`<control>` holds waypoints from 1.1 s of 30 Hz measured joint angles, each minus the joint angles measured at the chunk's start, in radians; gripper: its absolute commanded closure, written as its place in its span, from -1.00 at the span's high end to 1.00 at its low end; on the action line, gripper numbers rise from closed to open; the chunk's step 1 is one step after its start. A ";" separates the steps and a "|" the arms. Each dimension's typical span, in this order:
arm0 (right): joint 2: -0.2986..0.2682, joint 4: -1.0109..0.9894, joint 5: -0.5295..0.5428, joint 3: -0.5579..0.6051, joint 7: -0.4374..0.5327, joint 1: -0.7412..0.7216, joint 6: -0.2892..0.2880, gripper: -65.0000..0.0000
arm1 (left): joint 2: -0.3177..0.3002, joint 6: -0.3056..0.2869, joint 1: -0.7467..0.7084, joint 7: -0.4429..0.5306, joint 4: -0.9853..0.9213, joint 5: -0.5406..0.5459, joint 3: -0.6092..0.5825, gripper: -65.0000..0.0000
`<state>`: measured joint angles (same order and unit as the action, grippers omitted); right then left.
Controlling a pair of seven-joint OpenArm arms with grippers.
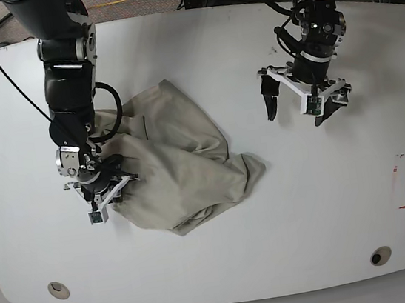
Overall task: Fold the T-shirt properly
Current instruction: 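Lower the left gripper and grasp the T-shirt edge opposite the right gripper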
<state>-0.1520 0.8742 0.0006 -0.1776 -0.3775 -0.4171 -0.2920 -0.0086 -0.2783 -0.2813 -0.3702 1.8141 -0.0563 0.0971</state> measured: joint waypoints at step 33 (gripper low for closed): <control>0.011 0.417 -0.003 0.006 -0.221 0.103 -0.031 -1.00 | 0.070 -0.138 0.492 -0.162 -0.521 0.005 -0.037 0.74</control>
<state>-0.1413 1.2915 -0.0029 -0.1711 -0.5983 -0.3141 -0.3233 0.0616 -0.4168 0.2111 -0.5323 1.2930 -0.0513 0.0601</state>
